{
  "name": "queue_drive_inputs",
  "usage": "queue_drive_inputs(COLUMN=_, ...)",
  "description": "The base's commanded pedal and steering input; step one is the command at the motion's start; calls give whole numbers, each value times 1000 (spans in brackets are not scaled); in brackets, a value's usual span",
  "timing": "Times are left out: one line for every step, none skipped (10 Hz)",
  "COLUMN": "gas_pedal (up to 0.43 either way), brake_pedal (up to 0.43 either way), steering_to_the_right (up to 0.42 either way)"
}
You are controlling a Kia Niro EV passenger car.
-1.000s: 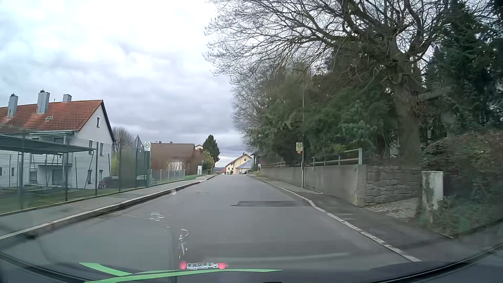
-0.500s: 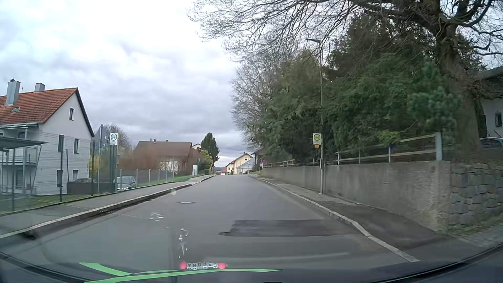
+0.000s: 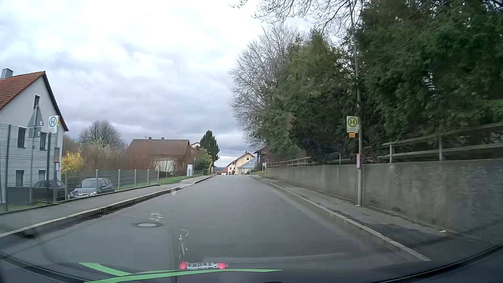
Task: Follow the waypoints while adhering to traffic rules and regulations
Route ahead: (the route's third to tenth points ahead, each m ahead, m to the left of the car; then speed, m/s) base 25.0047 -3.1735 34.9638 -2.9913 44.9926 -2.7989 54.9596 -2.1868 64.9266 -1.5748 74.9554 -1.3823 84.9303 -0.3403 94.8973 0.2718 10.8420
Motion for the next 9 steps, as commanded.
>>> queue_drive_inputs(gas_pedal=110, brake_pedal=0, steering_to_the_right=-5)
queue_drive_inputs(gas_pedal=110, brake_pedal=0, steering_to_the_right=-6)
queue_drive_inputs(gas_pedal=110, brake_pedal=0, steering_to_the_right=-6)
queue_drive_inputs(gas_pedal=110, brake_pedal=0, steering_to_the_right=-7)
queue_drive_inputs(gas_pedal=110, brake_pedal=0, steering_to_the_right=-7)
queue_drive_inputs(gas_pedal=110, brake_pedal=0, steering_to_the_right=-7)
queue_drive_inputs(gas_pedal=110, brake_pedal=0, steering_to_the_right=-7)
queue_drive_inputs(gas_pedal=110, brake_pedal=0, steering_to_the_right=-7)
queue_drive_inputs(gas_pedal=110, brake_pedal=0, steering_to_the_right=-7)
